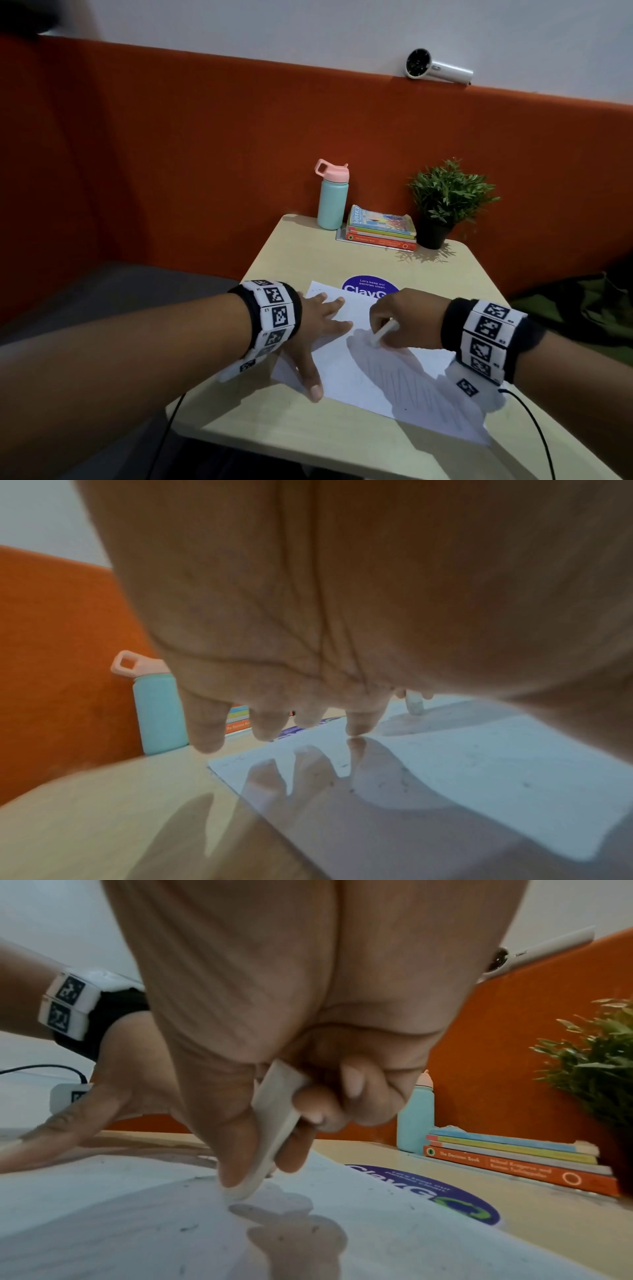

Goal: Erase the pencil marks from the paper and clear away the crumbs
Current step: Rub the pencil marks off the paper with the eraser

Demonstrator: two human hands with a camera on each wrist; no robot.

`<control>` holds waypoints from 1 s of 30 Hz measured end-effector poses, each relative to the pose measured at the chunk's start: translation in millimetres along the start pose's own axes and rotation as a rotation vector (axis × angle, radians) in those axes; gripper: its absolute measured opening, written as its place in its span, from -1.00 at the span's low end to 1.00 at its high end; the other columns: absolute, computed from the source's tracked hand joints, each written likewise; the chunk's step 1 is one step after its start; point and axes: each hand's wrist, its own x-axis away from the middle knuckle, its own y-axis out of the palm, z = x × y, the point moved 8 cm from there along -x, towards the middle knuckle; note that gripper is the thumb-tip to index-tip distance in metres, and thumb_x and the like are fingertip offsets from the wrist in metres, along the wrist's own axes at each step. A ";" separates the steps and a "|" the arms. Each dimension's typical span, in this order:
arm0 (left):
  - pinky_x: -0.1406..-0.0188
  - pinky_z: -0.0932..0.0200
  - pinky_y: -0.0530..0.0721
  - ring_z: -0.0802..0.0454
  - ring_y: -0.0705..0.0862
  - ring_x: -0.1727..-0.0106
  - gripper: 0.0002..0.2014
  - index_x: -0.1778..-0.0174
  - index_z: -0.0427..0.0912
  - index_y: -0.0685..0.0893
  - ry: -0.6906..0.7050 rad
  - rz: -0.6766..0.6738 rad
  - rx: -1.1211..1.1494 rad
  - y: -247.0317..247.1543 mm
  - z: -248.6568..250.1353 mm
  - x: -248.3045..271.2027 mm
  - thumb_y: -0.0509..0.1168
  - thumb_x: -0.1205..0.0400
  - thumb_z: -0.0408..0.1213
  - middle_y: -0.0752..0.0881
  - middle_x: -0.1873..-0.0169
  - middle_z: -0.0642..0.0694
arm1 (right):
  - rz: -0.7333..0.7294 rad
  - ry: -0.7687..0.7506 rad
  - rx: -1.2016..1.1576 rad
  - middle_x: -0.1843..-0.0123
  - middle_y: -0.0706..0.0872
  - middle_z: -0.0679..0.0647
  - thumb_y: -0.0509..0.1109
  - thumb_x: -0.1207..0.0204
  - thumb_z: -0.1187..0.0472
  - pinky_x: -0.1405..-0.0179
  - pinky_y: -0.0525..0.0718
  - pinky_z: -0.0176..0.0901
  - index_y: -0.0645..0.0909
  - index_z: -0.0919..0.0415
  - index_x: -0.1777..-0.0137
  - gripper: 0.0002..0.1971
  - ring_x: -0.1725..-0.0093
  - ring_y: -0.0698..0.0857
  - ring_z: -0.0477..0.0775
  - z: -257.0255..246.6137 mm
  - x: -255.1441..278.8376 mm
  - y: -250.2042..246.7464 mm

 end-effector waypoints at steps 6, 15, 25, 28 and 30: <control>-0.70 -0.46 -0.08 -0.18 -0.29 -0.78 0.22 -0.72 0.35 -0.37 0.018 0.022 0.083 -1.2 5.1 -9.9 0.42 -0.42 0.47 -0.40 -0.76 0.01 | 0.019 0.008 0.070 -0.07 0.70 -0.02 0.38 -0.55 0.02 -0.10 0.69 0.00 0.72 0.02 -0.16 -0.76 -0.03 0.64 0.02 -10.6 -11.0 -5.9; -0.67 -0.53 -0.10 -0.22 -0.29 -0.78 0.16 -0.71 0.44 -0.24 0.006 -0.006 0.047 -1.6 4.3 -16.6 0.42 -0.39 0.49 -0.40 -0.76 0.02 | -0.030 -0.024 0.043 -0.05 0.71 -0.06 0.27 -0.53 0.13 -0.06 0.68 -0.05 0.68 -0.04 -0.17 -0.73 -0.02 0.67 0.03 -38.5 -3.1 13.1; -0.64 -0.55 -0.07 -0.33 -0.25 -0.78 0.16 -0.73 0.41 -0.21 0.000 0.001 0.019 -4.6 7.6 -17.5 0.43 -0.38 0.49 -0.39 -0.76 -0.08 | -0.089 -0.087 0.072 -0.02 0.77 -0.04 0.33 -0.51 0.08 -0.10 0.69 -0.03 0.70 -0.03 -0.16 -0.75 0.00 0.69 0.02 -51.4 -7.1 17.5; -0.62 -0.57 -0.05 -0.40 -0.22 -0.77 0.20 -0.72 0.40 -0.28 0.004 0.004 -0.012 -6.7 11.8 -17.8 0.43 -0.38 0.49 -0.36 -0.77 -0.17 | -0.150 -0.196 0.074 -0.08 0.76 -0.02 0.35 -0.51 0.10 -0.10 0.65 -0.07 0.69 0.00 -0.18 -0.73 -0.04 0.69 0.05 -72.1 5.6 29.5; -0.64 -0.51 -0.06 -0.32 -0.25 -0.78 0.16 -0.73 0.40 -0.24 -0.010 -0.009 0.011 -5.4 9.2 -16.5 0.42 -0.40 0.48 -0.38 -0.76 -0.09 | -0.112 -0.112 0.093 -0.08 0.76 -0.04 0.35 -0.53 0.08 -0.11 0.67 -0.06 0.68 -0.03 -0.23 -0.71 -0.03 0.68 0.03 -50.8 -5.3 15.5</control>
